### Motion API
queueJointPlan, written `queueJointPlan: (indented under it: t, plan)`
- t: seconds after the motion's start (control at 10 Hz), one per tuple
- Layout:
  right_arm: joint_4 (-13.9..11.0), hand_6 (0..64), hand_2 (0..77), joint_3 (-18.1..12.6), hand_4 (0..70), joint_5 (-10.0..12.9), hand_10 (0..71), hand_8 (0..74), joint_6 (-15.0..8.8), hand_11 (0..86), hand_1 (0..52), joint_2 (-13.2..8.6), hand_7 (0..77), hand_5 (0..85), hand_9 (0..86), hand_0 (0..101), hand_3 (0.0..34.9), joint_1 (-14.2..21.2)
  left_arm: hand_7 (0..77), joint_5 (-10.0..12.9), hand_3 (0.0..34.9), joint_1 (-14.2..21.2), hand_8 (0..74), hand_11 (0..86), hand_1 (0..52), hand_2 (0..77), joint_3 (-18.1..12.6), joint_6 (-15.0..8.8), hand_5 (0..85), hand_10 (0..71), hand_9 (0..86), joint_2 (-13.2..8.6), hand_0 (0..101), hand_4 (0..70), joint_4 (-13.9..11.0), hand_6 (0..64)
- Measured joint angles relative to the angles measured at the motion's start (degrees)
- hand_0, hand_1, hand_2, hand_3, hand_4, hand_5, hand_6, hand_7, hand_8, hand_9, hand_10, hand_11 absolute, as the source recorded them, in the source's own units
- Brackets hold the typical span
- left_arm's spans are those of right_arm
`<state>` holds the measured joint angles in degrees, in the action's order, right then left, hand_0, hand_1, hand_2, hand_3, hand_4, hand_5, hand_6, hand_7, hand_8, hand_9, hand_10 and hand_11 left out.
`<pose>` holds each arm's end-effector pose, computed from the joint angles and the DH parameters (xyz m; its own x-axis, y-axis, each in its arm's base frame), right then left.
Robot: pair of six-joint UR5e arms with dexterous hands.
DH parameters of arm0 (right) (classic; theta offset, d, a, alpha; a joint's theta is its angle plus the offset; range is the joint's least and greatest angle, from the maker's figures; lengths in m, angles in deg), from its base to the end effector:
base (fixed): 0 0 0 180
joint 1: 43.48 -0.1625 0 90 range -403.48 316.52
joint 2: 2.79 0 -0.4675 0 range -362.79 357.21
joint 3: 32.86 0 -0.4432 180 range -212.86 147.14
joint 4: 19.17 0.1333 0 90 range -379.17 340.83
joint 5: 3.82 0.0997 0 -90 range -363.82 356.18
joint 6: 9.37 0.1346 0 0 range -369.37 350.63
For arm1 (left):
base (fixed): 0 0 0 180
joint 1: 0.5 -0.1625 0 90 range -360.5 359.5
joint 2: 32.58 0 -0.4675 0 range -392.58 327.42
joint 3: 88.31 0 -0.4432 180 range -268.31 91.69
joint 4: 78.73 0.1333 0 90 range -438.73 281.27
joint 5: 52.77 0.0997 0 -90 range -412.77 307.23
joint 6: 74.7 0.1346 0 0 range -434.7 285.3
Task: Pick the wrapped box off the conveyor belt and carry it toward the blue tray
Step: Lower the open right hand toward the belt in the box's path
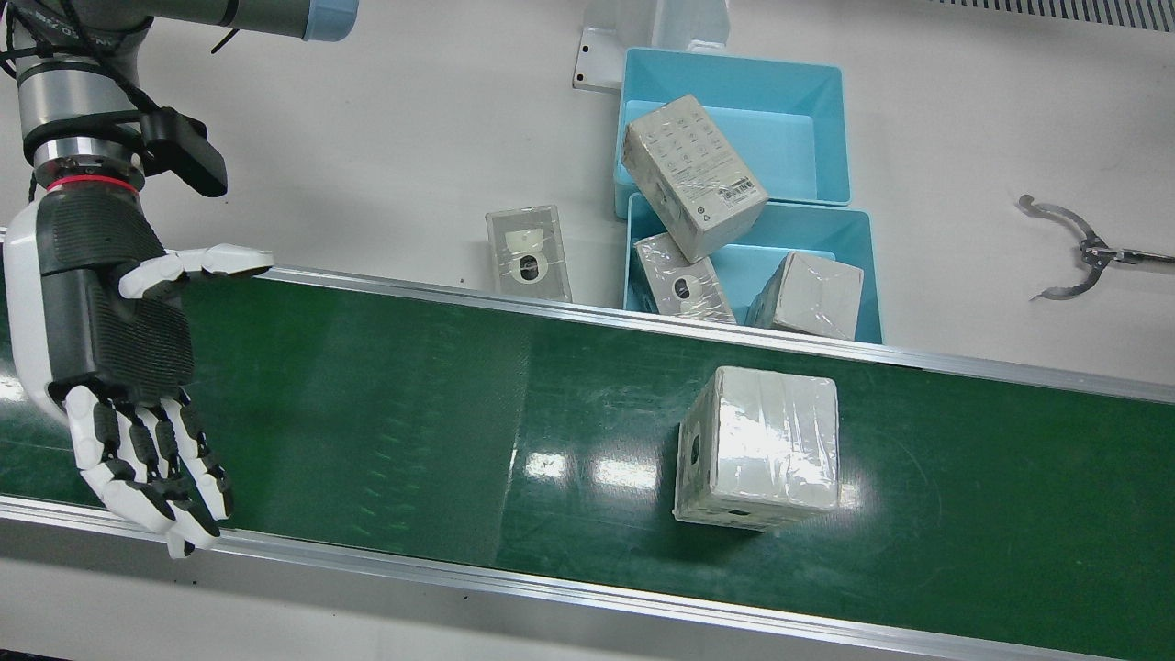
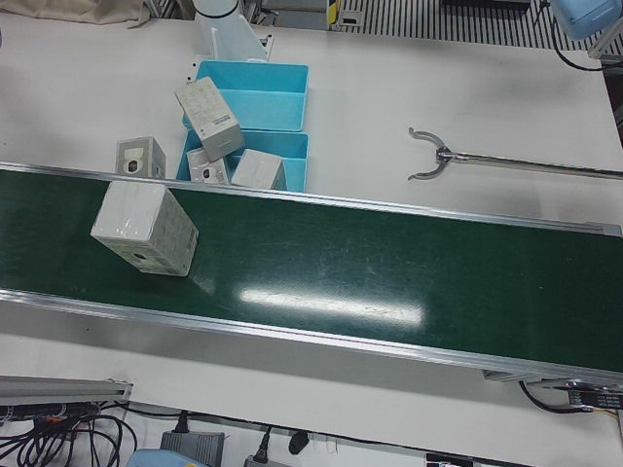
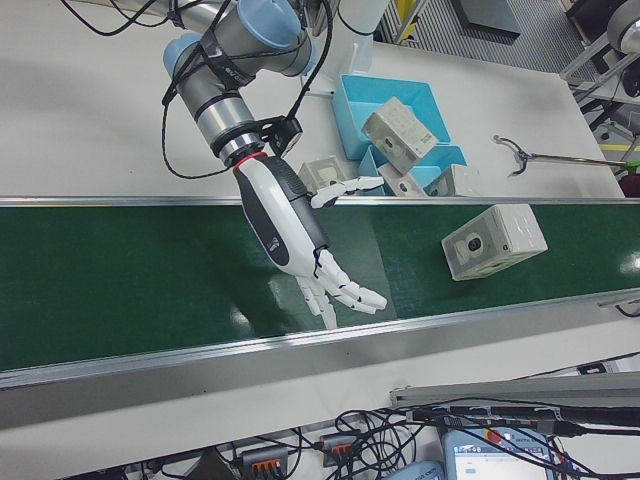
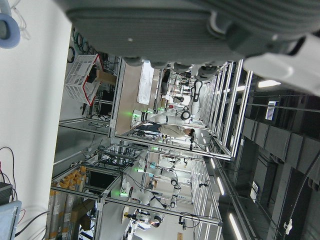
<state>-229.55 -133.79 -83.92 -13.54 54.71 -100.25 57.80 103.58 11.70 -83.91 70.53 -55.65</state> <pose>-0.2663 -0.6920 0.3193 -0.9224 0.3849 0.0321 0.0568 0.2174 -0.9744 -0.2391 -0.5996 0.5434 -0.9808 -0.1117 0.1598 -0.1589 -0.0174 -0.9871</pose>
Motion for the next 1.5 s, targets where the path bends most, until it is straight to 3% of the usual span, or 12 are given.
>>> queueJointPlan:
  t: [0.3,0.4,0.6,0.7,0.8,1.0,1.3,1.5]
  plan:
    - [0.2,0.0,13.6,-0.4,0.0,1.5,4.9,0.0,-1.8,7.6,10.4,0.2,15.3,16.9,3.3,41,30.0,0.4,0.5,0.0,0.0,0.0,0.0,0.0,0.0,1.1,0.0,0.0,0.5,0.0,0.5,0.0,0,0.5,0.0,0.5]
    - [0.6,0.0,13.6,-1.2,0.0,1.7,3.8,2.7,-3.8,6.5,13.6,0.2,10.9,10.4,7.1,45,30.1,0.4,0.5,0.0,0.0,0.0,0.5,0.0,0.0,0.5,0.0,0.0,0.5,0.5,0.5,0.0,0,0.0,0.0,0.5]
    - [1.3,0.0,13.6,-4.7,0.0,1.9,3.8,2.7,-12.1,6.0,13.6,0.4,10.9,9.3,6.5,45,30.1,0.4,0.5,0.0,0.0,0.0,0.5,0.0,0.0,0.5,0.0,0.0,0.5,0.5,0.0,0.0,0,0.0,0.0,0.5]
    - [1.5,0.0,12.0,-5.9,0.0,1.9,3.8,1.6,-15.4,6.0,10.4,0.7,8.7,9.3,6.0,43,30.3,0.5,0.5,0.0,0.0,0.0,0.5,0.0,0.0,0.5,0.0,0.0,0.5,0.5,0.0,0.0,0,0.5,0.0,0.0]
    - [1.6,0.0,12.0,-6.6,0.0,2.0,3.8,1.6,-17.4,6.0,10.4,0.9,8.7,9.3,6.0,43,30.3,0.7,0.5,0.0,0.0,0.0,0.5,0.0,0.0,0.5,0.0,0.0,0.5,0.5,0.5,0.0,0,0.0,0.0,0.0]
    - [0.9,0.0,13.6,-6.9,0.0,2.2,3.8,1.6,-19.5,5.4,12.0,1.4,14.7,15.8,6.0,43,30.2,1.3,0.5,0.0,0.0,0.0,0.5,0.0,0.0,1.1,0.0,0.0,0.5,0.0,0.0,0.0,0,0.5,0.0,0.0]
    - [-4.3,0.0,15.8,-6.8,0.0,5.5,3.3,0.0,-20.3,5.4,13.1,2.0,12.0,14.7,4.4,46,30.2,3.3,0.5,0.0,0.0,0.0,0.5,0.0,0.0,0.5,0.0,0.0,0.5,0.5,0.5,0.0,0,0.5,0.0,0.0]
    - [-5.8,0.0,14.7,-6.7,0.0,6.4,3.3,0.0,-20.4,5.4,13.1,2.1,13.6,16.9,4.4,46,30.2,3.9,0.5,0.0,0.0,0.0,0.5,0.0,0.0,0.5,0.0,0.0,0.5,0.5,0.0,0.0,0,0.0,0.0,0.0]
